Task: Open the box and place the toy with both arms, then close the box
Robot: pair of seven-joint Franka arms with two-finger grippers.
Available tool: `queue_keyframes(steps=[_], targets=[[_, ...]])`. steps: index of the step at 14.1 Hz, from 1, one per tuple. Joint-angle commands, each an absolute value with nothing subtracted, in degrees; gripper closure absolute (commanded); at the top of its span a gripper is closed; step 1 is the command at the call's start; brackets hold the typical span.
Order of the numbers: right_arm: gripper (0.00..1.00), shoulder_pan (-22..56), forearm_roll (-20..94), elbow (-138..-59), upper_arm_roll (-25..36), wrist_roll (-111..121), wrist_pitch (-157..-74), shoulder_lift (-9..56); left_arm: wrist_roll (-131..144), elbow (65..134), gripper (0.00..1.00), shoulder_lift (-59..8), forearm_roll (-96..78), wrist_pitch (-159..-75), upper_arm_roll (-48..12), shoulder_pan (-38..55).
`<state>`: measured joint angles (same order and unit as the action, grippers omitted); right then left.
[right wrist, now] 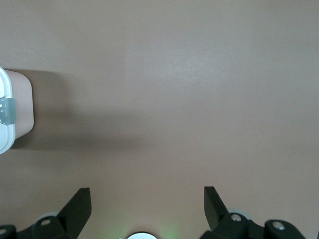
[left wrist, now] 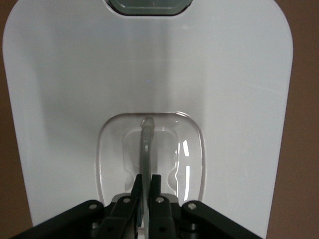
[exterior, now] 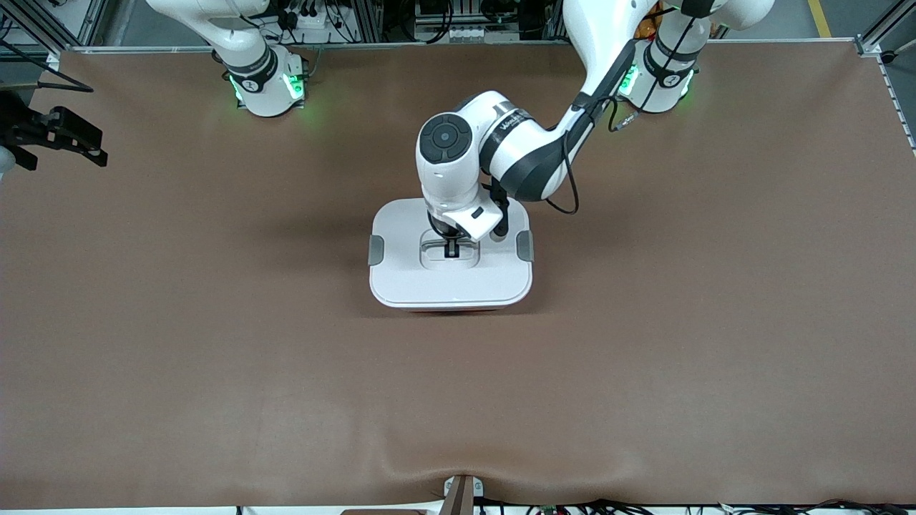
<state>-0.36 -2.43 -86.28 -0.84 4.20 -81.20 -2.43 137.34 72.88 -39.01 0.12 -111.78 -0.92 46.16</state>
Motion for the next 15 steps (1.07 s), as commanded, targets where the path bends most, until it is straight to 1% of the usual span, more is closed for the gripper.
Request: queue_keyframes(steps=[1,9,15], targets=[[0.0,-1.0,-2.6,-87.6,-1.1,4.9,-81.5,-3.8,136.2,73.2,1.0,-39.7,-1.3,-113.4,-0.8,46.2],[0.0,-1.0,-2.6,-87.6,-1.1,4.9,-81.5,-3.8,136.2,75.9,1.0,-39.1,-1.4,-114.6,-0.7,46.6],[0.0,-1.0,-2.6,-87.6,-1.1,4.9,-81.5,-3.8,136.4,76.0,1.0,-39.8,-1.4,-114.9,-0.7,46.3]])
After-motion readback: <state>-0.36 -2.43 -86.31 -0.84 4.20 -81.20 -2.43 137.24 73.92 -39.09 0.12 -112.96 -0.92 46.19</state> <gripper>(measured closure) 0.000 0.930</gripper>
